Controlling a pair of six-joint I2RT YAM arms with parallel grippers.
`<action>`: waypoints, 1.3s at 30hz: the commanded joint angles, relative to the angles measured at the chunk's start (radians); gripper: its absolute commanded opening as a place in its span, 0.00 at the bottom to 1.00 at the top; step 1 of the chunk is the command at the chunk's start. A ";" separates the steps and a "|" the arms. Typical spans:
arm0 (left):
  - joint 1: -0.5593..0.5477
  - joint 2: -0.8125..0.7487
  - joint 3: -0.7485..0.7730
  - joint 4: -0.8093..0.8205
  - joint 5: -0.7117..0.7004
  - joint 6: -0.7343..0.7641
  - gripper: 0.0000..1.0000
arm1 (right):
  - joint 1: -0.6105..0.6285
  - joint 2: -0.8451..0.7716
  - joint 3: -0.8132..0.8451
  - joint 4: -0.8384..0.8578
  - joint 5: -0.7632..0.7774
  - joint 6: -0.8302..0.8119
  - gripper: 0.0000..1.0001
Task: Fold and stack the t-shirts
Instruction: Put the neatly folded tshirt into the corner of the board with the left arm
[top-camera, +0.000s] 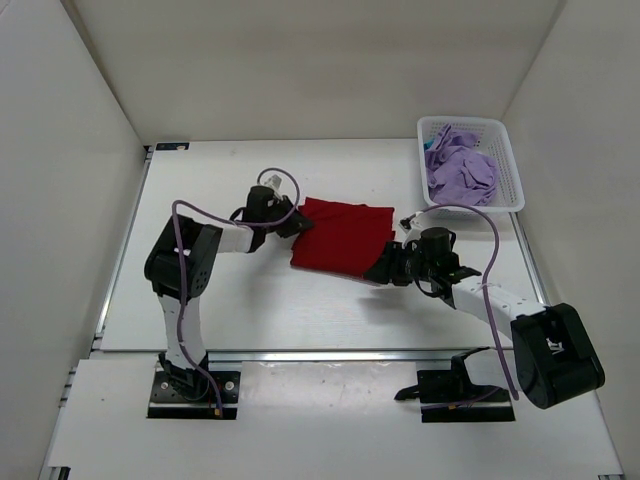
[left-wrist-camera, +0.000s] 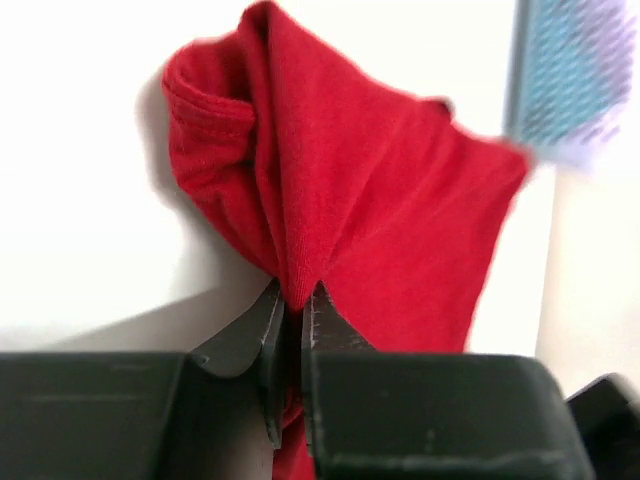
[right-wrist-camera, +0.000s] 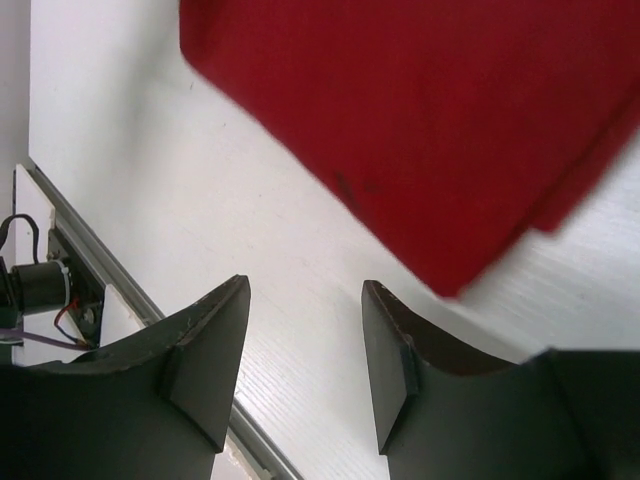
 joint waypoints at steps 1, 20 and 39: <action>0.113 -0.029 0.111 -0.022 0.021 -0.038 0.00 | -0.009 -0.017 -0.005 0.058 -0.027 0.010 0.47; 0.832 -0.043 0.063 -0.043 -0.025 -0.105 0.00 | 0.051 0.003 0.002 0.068 -0.089 0.004 0.46; 0.804 0.221 0.464 -0.301 -0.046 -0.040 0.23 | 0.043 0.044 0.038 0.043 -0.064 0.002 0.48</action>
